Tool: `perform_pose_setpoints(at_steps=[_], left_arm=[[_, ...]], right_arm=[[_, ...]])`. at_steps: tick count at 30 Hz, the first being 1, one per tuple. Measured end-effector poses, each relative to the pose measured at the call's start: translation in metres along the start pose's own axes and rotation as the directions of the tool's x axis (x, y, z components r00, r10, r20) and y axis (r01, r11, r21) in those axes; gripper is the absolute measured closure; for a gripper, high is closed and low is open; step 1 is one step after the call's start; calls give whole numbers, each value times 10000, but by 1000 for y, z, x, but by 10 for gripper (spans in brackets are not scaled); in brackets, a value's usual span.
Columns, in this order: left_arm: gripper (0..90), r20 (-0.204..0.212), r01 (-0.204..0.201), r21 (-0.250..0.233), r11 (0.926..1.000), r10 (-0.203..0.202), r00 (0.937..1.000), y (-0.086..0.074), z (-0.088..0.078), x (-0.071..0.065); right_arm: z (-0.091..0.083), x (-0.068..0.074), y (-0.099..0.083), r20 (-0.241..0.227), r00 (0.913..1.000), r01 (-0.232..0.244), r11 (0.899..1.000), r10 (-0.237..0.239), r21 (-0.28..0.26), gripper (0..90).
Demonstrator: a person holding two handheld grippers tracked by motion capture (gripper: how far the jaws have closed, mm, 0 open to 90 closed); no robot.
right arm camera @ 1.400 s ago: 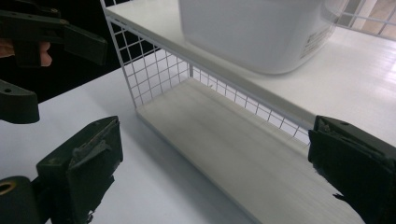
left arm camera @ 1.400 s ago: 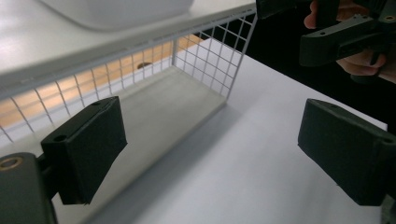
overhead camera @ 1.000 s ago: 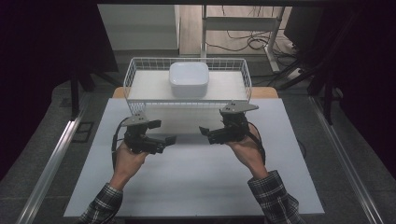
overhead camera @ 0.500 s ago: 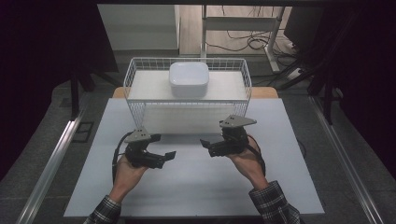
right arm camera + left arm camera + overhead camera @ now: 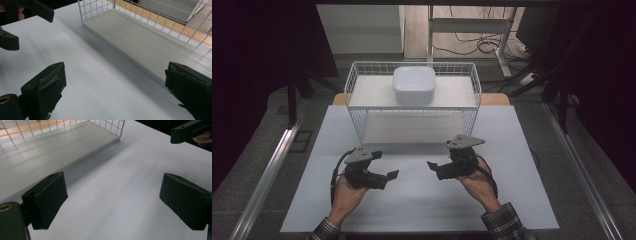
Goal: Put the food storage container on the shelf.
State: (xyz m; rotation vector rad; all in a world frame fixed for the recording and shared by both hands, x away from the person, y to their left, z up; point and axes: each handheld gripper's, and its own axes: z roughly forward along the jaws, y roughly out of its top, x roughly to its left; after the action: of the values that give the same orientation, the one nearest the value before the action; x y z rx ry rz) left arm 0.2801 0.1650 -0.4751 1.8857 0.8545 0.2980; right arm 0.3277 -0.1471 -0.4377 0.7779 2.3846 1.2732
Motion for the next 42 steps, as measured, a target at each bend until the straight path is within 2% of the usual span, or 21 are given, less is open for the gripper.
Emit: perform_pose_setpoints(at_steps=[8, 14, 27, 34, 42], left_arm=[[71, -82, 335, 9, 9994, -335, 9994, -15, -7, 0], [71, -209, 419, 71, 9991, -418, 9989, -25, -13, -2], [68, -523, 607, 221, 9979, -595, 9969, -48, -31, -3], [65, -693, 782, 313, 9964, -759, 9947, -60, -43, -3], [63, -1092, 799, 491, 9956, -742, 9912, -71, -53, -2]], right_arm=[[-5, 2, -11, -40, 9999, -100, 9999, 101, 98, 31], [-9, 7, -18, -99, 10000, 8, 9998, -6, 186, 32], [-31, 9, -38, 169, 9998, 113, 9997, -117, 239, 31], [-43, 7, -51, 382, 9993, -37, 9997, 29, 225, 31], [-54, 2, -67, 702, 9973, -242, 9991, 218, 334, 31]])
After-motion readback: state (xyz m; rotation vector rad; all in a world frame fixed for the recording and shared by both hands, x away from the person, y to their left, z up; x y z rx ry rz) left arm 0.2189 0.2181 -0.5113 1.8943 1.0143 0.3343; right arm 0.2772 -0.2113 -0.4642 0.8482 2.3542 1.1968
